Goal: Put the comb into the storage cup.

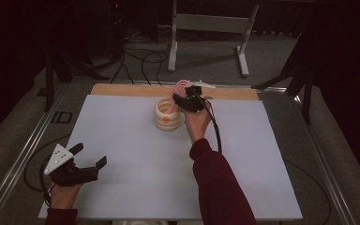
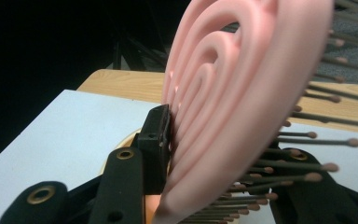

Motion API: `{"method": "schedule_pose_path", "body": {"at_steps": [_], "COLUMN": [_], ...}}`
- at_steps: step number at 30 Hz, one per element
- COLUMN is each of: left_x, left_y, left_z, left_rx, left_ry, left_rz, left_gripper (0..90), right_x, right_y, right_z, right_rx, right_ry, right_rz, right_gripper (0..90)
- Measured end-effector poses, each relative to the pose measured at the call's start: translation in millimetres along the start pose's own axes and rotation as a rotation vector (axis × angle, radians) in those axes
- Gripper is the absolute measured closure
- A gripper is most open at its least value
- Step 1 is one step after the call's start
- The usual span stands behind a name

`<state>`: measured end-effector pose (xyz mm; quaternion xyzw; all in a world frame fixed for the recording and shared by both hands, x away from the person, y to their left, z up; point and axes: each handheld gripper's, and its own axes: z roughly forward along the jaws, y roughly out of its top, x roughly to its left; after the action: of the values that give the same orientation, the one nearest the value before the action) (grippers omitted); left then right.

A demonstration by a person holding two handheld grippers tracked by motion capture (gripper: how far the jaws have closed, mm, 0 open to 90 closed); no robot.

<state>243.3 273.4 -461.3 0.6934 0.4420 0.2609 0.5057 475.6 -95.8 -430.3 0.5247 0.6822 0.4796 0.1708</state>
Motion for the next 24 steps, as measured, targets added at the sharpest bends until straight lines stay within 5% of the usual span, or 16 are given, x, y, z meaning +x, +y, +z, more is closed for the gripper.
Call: {"method": "schedule_pose_path", "body": {"at_steps": [24], "left_x": [-0.3], "left_y": [-0.9], "left_z": [0.9], "left_rx": [0.0], "left_ry": [0.005], "left_rz": [-0.003], "left_gripper": [0.0], "right_x": [-9.5], "right_y": [-0.7], "right_z": [-0.4], "right_rx": [0.048], "right_ry": [-0.015], "right_rz": [0.012], "right_gripper": [48.9]}}
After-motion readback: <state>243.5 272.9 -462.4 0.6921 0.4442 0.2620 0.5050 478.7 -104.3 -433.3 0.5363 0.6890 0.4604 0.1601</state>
